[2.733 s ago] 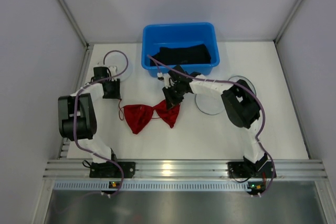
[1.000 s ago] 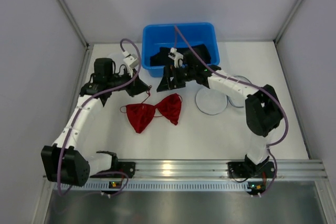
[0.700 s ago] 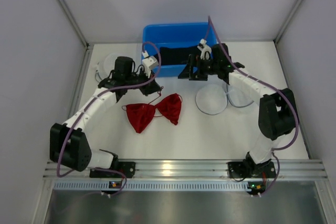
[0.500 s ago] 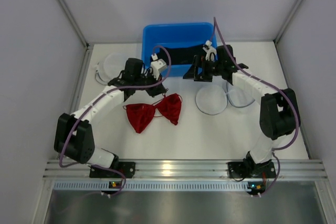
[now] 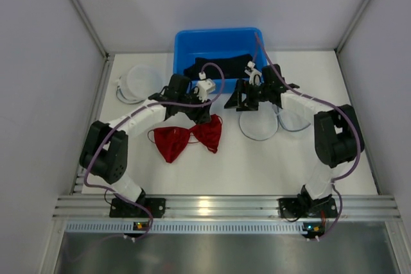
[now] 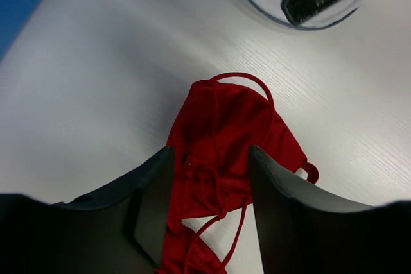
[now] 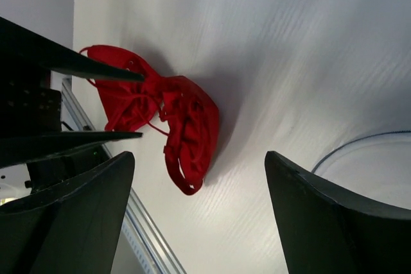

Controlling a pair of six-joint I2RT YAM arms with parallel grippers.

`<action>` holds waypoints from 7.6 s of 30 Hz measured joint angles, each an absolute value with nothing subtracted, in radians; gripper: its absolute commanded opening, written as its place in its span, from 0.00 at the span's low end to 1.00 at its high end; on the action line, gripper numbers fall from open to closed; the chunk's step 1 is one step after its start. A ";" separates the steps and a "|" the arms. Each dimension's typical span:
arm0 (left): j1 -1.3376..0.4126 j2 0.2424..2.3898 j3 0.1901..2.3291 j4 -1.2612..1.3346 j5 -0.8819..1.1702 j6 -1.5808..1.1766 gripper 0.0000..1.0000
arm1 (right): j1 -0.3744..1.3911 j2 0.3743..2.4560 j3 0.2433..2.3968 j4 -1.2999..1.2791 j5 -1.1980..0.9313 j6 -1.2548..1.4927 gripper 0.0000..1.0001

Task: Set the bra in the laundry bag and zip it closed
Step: Adjust the bra at the center of the board.

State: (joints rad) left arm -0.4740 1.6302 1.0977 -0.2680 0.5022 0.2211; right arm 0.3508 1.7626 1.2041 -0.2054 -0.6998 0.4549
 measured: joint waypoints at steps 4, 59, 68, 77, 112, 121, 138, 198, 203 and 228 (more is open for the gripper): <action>-0.463 1.608 1.139 -0.310 0.463 0.211 0.65 | 0.355 1.780 1.157 -0.198 -0.728 0.456 0.79; 0.302 1.695 1.079 -0.997 0.809 0.611 0.31 | 0.477 1.734 0.965 -0.116 -0.839 0.458 0.80; 0.302 1.695 1.085 -0.998 0.842 0.599 0.00 | 0.477 1.801 0.984 -0.051 -0.840 0.495 0.75; 0.287 1.652 1.123 -0.999 0.891 0.566 0.00 | 0.481 1.869 1.060 -0.023 -0.834 0.492 0.74; 0.299 1.683 1.184 -0.978 0.765 0.451 0.56 | 0.552 1.927 1.008 0.060 -0.809 0.562 0.37; 0.298 1.630 1.018 -0.990 0.733 0.658 0.59 | 0.628 1.927 1.001 0.091 -0.819 0.601 0.40; 0.247 1.834 1.126 -0.991 0.810 0.655 0.48 | 0.650 1.925 1.005 0.069 -0.828 0.585 0.73; -0.633 1.328 0.929 -0.701 0.138 0.331 0.00 | 0.450 1.974 1.013 0.162 -0.912 0.879 0.96; -0.739 1.283 0.916 -0.668 0.003 0.325 0.00 | 0.399 1.962 1.086 0.038 -0.903 0.781 0.92; -0.492 1.411 0.967 -0.590 -0.151 0.261 0.00 | 0.405 1.811 1.110 -0.605 -0.926 0.173 0.73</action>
State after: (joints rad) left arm -0.4923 1.4113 0.9672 -0.5903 -0.1509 0.2607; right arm 0.4053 1.8114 1.1103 -0.6048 -0.9257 0.1726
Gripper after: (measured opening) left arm 0.022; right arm 0.753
